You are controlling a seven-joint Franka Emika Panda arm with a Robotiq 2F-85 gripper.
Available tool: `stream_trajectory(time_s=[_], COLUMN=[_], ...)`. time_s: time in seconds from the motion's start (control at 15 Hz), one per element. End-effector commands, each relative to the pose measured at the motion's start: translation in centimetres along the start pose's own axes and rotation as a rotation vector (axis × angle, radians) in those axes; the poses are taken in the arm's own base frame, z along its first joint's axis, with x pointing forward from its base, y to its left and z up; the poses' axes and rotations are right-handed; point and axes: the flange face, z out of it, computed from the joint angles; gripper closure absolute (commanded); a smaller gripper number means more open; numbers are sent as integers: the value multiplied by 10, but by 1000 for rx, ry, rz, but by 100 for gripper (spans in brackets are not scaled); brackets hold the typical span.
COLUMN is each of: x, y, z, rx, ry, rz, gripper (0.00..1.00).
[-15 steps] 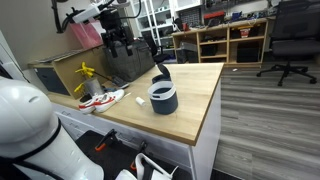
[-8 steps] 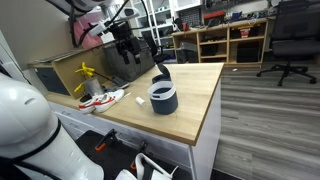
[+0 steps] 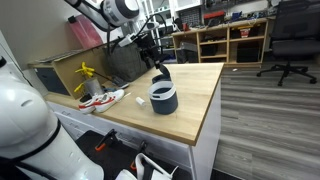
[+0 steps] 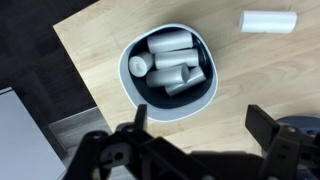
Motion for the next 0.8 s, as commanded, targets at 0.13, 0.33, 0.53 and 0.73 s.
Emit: stream_trajectory(time_s=[0.13,0.33,0.53,0.73], x=[64,75,77,67], y=[-12,-3,13,31], z=[21,6,-11,-23], rx=[-12,32,56,36], ry=[-52,-28,-38,-72], rz=[34,-25,-57,-88], gripper=[0,0,0,0])
